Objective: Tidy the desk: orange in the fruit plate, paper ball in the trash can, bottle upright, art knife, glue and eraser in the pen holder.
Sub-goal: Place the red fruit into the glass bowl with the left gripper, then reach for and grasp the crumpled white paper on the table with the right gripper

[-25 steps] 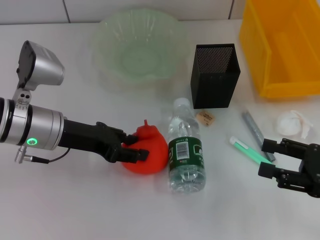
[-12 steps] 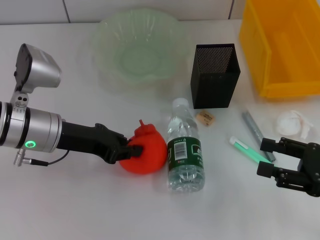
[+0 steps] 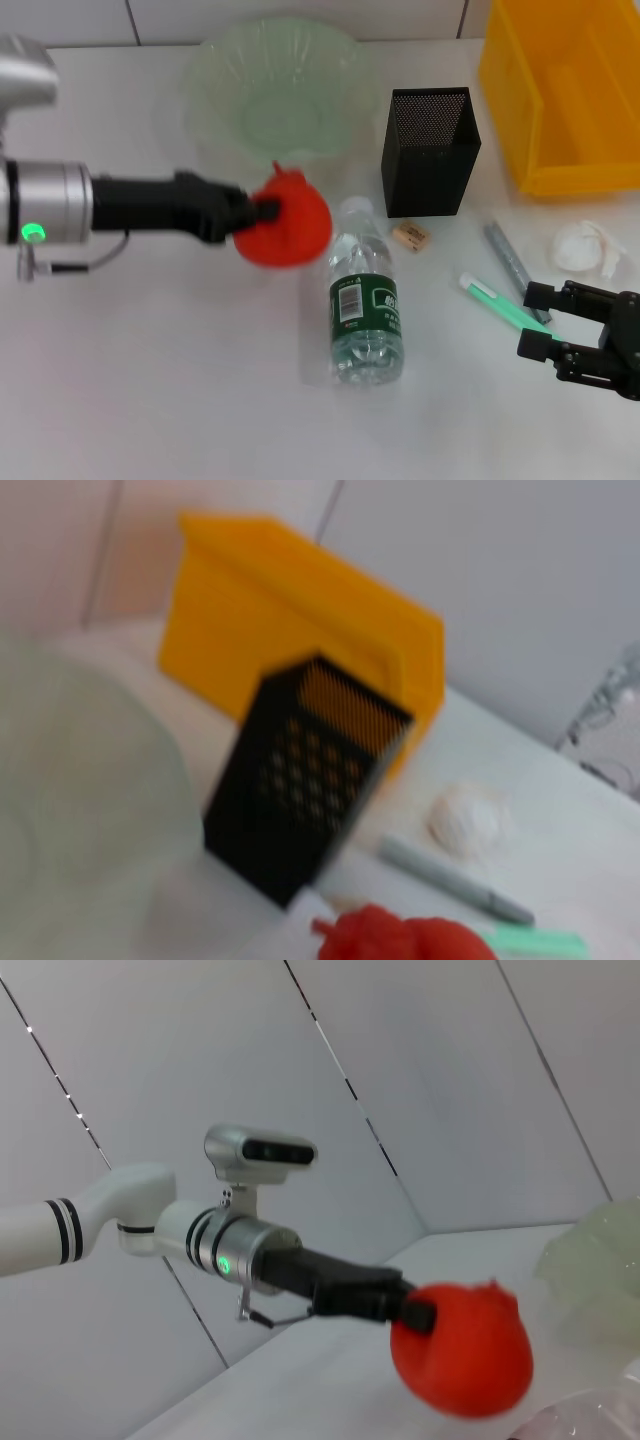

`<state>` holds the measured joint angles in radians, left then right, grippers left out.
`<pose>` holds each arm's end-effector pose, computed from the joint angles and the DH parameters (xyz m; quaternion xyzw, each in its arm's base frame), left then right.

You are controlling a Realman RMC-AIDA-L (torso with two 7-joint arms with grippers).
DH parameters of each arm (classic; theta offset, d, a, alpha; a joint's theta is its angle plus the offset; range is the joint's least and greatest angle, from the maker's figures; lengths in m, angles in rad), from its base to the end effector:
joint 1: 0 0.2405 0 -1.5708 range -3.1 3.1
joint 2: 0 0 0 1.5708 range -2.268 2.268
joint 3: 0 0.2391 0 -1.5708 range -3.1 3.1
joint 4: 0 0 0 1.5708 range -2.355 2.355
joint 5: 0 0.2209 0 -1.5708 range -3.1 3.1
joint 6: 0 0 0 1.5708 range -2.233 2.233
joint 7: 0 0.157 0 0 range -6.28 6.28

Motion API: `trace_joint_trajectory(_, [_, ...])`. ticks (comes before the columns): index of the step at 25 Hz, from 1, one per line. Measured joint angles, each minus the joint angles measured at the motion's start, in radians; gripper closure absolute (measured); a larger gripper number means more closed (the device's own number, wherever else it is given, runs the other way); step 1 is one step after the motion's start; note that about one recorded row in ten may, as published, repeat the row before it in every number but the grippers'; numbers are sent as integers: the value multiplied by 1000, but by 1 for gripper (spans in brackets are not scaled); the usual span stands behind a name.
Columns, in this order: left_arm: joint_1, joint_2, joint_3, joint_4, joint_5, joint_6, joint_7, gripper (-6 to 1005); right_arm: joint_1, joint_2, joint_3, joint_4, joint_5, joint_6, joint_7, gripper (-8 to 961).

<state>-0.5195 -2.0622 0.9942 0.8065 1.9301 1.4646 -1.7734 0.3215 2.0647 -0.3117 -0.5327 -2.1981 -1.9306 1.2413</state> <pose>-0.2237 0.3486 -0.0124 -0.9334 -0.2991 -0.1814 0.0805 0.3066 0.2246 0.0148 -0.8866 0.2895 0.3497 0.0889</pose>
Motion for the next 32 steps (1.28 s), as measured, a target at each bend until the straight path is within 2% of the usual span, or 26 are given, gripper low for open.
trace_joint_trajectory(5, [-49,0,-116,62,-67,-21,8,926,-2,0,0,0,0,-1,0,214])
trace_joint_trajectory(8, [-101,-1,-157,57,-77,-127,29,948,-2,0,0,1,0,-1,0,214])
trace_joint_trajectory(10, [-129,-3,-157,28,-77,-237,44,946,-2,2,0,2,0,-1,-2,214])
trace_joint_trajectory(12, [-143,-3,-149,6,-75,-283,47,943,-2,7,0,3,0,-1,-7,214])
trace_joint_trajectory(13, [-187,-2,-131,-58,-66,-368,46,942,-2,9,0,3,0,-1,-10,214])
trace_joint_trajectory(16, [-223,-6,-109,-123,-60,-481,38,938,4,11,0,17,0,6,-20,214])
trace_joint_trajectory(17, [-230,-9,-87,-149,-62,-533,37,909,4,11,0,17,0,6,-20,214])
trace_joint_trajectory(19, [-233,-10,-68,-164,-66,-551,38,851,7,12,0,25,0,7,-24,214])
trace_joint_trajectory(22, [-229,-11,-62,-169,-86,-548,42,763,9,12,0,26,0,10,-25,215])
trace_joint_trajectory(25, [-200,-9,-61,-156,-149,-486,51,591,11,12,0,26,1,11,-25,215])
trace_joint_trajectory(26, [-164,-4,-64,-137,-207,-403,74,534,15,12,0,27,1,11,-25,215])
trace_joint_trajectory(28, [-144,-3,-66,-125,-234,-356,93,455,17,12,0,27,2,12,-25,215])
trace_joint_trajectory(32, [-33,10,-69,-70,-298,-91,191,296,19,12,3,22,17,12,-25,215])
